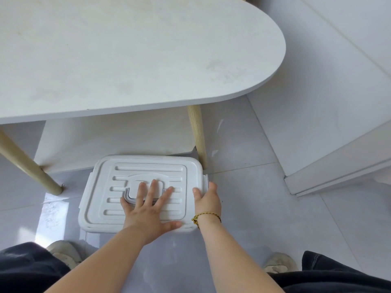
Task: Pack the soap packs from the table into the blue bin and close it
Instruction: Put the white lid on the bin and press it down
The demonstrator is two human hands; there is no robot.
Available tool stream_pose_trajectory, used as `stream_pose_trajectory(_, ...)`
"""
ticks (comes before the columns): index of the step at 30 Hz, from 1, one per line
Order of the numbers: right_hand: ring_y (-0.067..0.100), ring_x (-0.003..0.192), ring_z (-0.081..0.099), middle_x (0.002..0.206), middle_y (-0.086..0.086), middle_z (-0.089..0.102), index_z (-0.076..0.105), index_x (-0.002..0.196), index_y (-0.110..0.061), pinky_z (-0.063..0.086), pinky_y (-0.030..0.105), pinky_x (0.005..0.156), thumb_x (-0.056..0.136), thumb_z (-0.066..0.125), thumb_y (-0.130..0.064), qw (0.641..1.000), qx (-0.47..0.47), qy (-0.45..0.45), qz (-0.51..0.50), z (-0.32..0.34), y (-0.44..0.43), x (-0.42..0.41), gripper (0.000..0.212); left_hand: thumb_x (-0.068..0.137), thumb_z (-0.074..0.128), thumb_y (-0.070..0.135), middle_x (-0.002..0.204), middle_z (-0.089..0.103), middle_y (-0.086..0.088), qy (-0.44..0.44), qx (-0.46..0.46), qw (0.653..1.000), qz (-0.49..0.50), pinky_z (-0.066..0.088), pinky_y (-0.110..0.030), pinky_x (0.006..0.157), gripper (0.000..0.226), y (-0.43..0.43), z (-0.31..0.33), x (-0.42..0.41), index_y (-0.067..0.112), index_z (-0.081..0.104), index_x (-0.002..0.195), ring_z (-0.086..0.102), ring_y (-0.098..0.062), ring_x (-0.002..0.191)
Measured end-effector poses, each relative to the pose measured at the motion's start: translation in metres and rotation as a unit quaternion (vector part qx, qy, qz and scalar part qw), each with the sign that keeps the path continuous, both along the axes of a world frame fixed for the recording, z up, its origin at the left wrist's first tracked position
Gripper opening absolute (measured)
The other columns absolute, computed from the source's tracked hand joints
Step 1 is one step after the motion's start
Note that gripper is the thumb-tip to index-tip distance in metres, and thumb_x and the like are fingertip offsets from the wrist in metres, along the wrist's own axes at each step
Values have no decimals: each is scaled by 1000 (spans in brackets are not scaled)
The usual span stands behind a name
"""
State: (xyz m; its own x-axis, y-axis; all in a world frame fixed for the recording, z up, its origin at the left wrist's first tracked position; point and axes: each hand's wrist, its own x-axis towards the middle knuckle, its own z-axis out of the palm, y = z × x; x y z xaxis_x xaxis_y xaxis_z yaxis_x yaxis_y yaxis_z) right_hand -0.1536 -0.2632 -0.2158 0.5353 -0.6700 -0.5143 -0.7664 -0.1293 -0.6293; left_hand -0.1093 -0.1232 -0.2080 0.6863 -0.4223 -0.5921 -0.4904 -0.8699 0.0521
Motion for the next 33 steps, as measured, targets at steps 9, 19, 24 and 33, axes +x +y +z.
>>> stream_pose_trajectory(9, 26, 137, 29, 152, 13, 26, 15, 144, -13, 24, 33, 109, 98, 30, -25, 986, -132, 41, 93, -6, 11, 2, 51, 66, 25, 85, 150, -30, 7, -1, -14, 1000, 4, -9, -62, 108, 92, 1, 0, -1, 43, -41, 115, -29, -23, 138)
stream_pose_trajectory(19, 16, 111, 62, 123, -5, 62, 68, 109, -24, 4, 36, 106, 61, 72, -45, 817, -409, -43, 403, 13, 90, 30, 53, 74, 0, 76, 156, 6, 0, -112, -207, 952, 197, -1, -35, 116, 89, 86, 13, 32, 23, 15, 144, 2, -16, 144)
stream_pose_trajectory(24, 18, 106, 65, 114, -3, 69, 71, 103, -23, 6, 36, 105, 68, 48, -44, 800, -408, 2, 441, 11, 97, 34, 47, 89, 49, 40, 156, 10, -8, -45, -216, 881, 418, 13, -43, 115, 70, 111, 4, 70, 19, 13, 145, 13, -27, 142)
stream_pose_trajectory(33, 25, 109, 63, 119, 4, 66, 67, 110, -18, 5, 36, 105, 75, 31, -38, 807, -379, 13, 454, 11, 98, 37, 55, 76, 71, 32, 141, 43, -11, 262, -358, 676, 589, 40, -45, 104, 85, 121, -8, 108, 16, 21, 143, 50, -31, 120)
